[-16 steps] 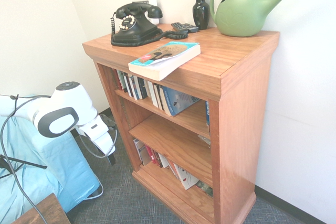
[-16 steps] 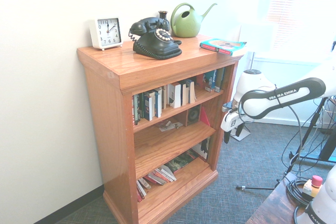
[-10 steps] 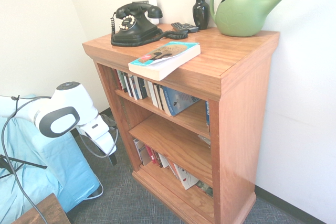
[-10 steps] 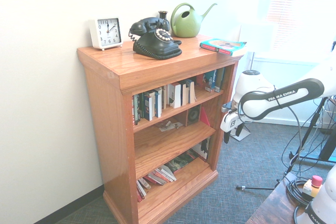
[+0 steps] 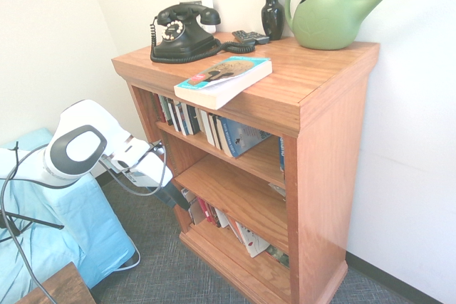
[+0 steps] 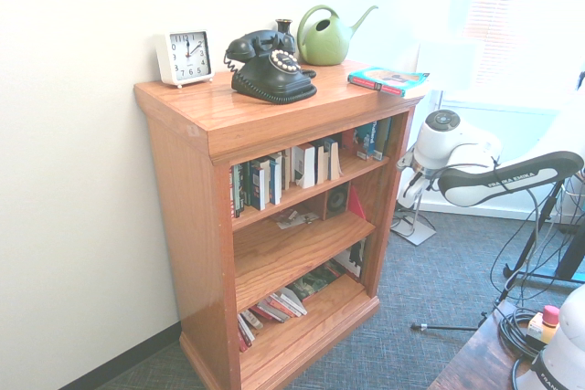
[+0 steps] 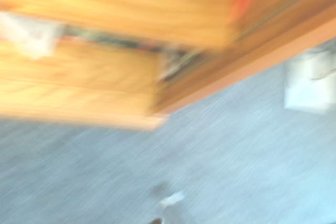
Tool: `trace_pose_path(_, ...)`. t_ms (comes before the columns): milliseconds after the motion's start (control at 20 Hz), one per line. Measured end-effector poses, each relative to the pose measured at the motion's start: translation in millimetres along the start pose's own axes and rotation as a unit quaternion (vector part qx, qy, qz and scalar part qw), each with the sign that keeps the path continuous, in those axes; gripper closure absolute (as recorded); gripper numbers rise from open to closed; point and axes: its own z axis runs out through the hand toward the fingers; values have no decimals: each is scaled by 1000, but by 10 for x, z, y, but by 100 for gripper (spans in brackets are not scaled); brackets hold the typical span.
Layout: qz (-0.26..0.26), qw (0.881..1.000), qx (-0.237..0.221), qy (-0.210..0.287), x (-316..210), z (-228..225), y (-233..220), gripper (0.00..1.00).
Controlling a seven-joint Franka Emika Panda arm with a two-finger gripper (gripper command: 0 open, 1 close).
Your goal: Organize the shelf
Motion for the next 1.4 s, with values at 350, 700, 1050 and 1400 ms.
trace_pose_path(350, -57, 980, -56, 183, 378, -622, 55, 0)
trace_pose_path(700, -90, 934, -123, 323, 472, -1000, 66, 0)
trace_pose_path(1050, -105, 903, -155, 386, 507, -1256, 9, 0)
trace_pose_path(1400, -153, 883, -166, 411, 676, -1398, -183, 0)
